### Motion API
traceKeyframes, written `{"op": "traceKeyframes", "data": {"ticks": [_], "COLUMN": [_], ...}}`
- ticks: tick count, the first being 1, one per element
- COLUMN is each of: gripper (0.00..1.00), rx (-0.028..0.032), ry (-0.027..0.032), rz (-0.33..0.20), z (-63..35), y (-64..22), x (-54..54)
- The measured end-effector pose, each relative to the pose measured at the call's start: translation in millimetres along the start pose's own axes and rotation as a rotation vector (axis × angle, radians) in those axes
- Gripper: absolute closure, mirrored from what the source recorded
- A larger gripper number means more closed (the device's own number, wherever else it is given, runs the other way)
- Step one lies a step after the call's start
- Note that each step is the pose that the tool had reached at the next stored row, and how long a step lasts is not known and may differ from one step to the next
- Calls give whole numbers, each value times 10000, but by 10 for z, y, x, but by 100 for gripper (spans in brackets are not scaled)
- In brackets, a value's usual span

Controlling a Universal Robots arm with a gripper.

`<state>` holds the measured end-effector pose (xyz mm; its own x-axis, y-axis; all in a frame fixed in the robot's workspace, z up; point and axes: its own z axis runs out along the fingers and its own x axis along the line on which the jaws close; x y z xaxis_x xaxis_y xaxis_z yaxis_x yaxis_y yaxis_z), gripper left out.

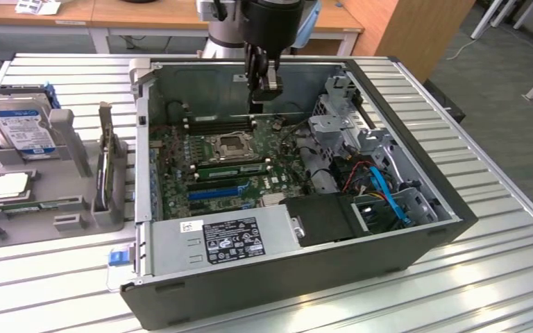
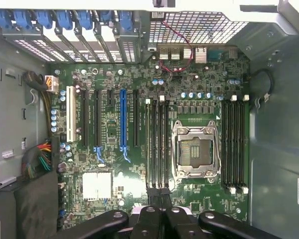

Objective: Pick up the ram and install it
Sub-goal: 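Press down the ram until it locks into place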

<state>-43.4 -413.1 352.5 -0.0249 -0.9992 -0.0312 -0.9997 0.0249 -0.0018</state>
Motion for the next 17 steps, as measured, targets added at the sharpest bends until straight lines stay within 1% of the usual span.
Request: {"op": "traceKeyframes", "data": {"ticks": [1, 5, 6, 7, 17], "gripper": [89, 89, 89, 89, 89], "rx": [2, 25, 35, 47, 102], "ry": [1, 1, 2, 2, 7], "rz": [78, 800, 1102, 1513, 3281], "z": [0, 0, 0, 1, 0], "y": [0, 0, -1, 0, 0], "x": [0, 0, 0, 0, 0]}}
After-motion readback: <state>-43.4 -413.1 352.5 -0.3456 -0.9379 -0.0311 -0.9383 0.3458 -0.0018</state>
